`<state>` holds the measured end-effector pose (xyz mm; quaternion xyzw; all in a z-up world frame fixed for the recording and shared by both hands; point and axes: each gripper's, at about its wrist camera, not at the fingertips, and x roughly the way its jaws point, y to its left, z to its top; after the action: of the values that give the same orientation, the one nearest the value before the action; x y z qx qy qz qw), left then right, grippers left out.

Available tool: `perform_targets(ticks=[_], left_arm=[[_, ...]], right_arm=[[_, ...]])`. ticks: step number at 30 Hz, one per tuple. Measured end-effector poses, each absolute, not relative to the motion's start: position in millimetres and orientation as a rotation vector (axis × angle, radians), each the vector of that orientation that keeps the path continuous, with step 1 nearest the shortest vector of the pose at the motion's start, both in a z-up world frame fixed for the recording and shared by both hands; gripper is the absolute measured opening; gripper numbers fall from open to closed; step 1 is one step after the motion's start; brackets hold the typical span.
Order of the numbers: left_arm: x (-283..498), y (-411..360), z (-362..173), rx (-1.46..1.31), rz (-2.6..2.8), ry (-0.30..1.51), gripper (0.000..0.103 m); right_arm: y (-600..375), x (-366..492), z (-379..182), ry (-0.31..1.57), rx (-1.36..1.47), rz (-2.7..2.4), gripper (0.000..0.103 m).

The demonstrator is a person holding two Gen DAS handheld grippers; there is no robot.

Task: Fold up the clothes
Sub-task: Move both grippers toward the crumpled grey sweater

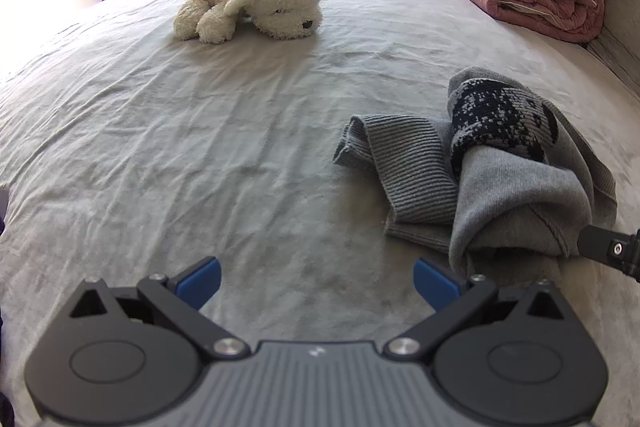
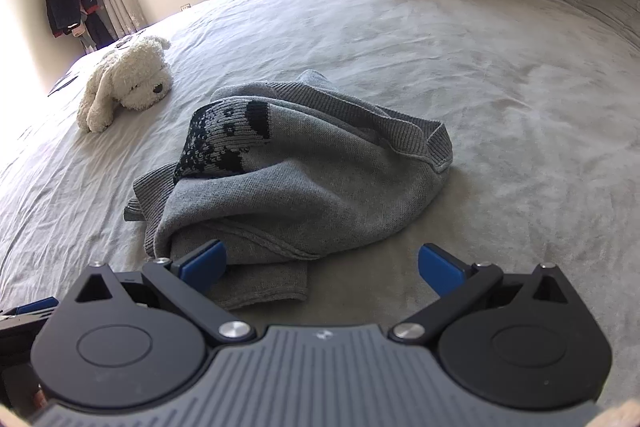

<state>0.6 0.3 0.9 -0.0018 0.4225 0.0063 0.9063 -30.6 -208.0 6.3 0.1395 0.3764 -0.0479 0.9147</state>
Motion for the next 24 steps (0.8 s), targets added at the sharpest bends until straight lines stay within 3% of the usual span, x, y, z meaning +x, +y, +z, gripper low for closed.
perform_targets(ticks=[24], left_arm=[[16, 14, -12, -0.025, 0.035, 0.942, 0.103]], right_arm=[[-199, -5, -14, 0.866, 0.291, -0.057, 0.103]])
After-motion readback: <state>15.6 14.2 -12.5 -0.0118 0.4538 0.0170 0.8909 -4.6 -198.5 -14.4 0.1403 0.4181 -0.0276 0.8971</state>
